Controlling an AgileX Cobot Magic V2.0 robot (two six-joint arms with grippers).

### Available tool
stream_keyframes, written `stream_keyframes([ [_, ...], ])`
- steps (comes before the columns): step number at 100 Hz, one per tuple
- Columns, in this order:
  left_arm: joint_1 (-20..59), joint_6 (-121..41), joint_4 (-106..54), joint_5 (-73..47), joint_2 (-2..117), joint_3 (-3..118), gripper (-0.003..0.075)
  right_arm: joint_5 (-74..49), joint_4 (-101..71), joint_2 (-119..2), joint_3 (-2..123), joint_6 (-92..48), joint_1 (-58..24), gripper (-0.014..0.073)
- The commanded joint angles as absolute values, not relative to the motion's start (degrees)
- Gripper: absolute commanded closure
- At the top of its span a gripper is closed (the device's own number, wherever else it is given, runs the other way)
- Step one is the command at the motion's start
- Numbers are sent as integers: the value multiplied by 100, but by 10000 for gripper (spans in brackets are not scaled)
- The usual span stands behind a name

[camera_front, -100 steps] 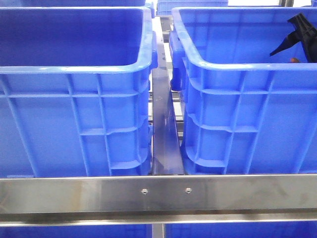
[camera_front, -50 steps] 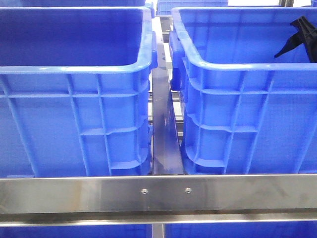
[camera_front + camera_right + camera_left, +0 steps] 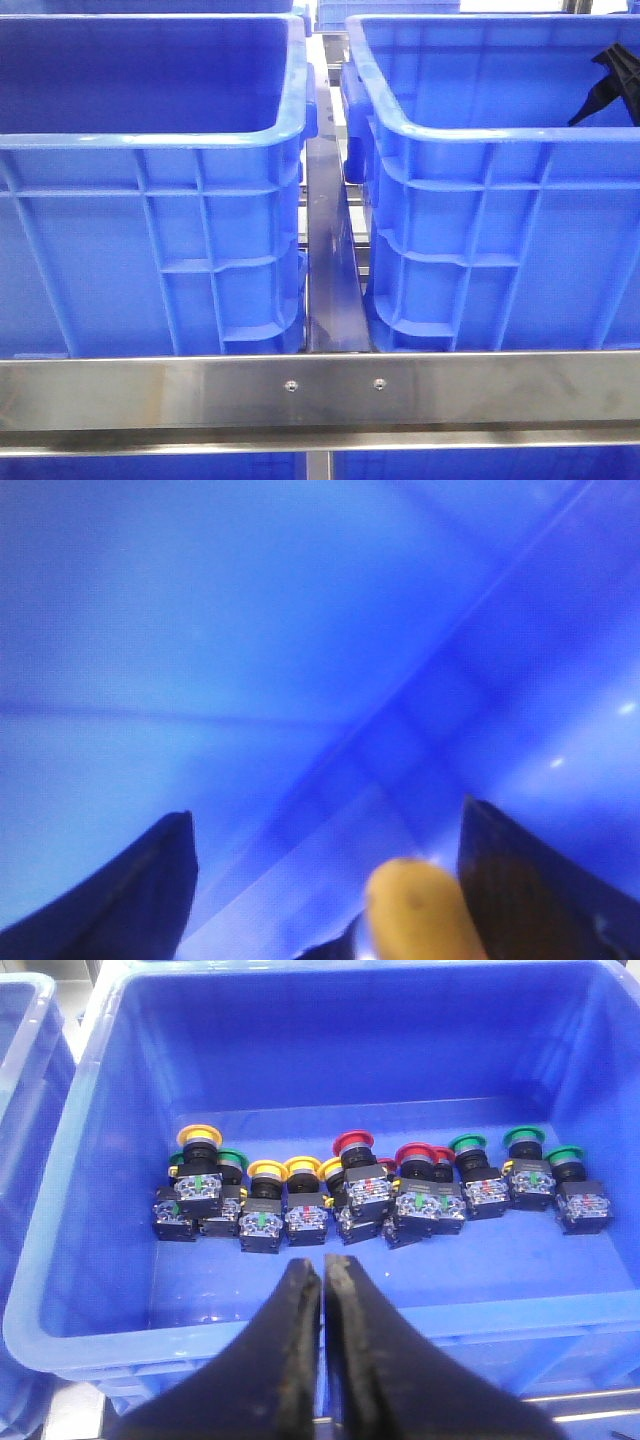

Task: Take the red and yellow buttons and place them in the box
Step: 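Lower the yellow button to the crate floor and open the right gripper, then raise the open right gripper up out of the crate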

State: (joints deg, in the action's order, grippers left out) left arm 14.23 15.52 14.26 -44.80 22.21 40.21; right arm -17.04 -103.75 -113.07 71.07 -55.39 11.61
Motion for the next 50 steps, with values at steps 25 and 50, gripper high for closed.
stream_keyframes([
  [25, 1410, 1605, 1496, -4050, 2268, 4161, 739, -1638, -10577, -10614, 7291, -6390, 1201, 32],
  [50, 1410, 1605, 1496, -4050, 2268, 4161, 739, -1644, -10270, -9848, 7079, -7034, 1182, 32],
])
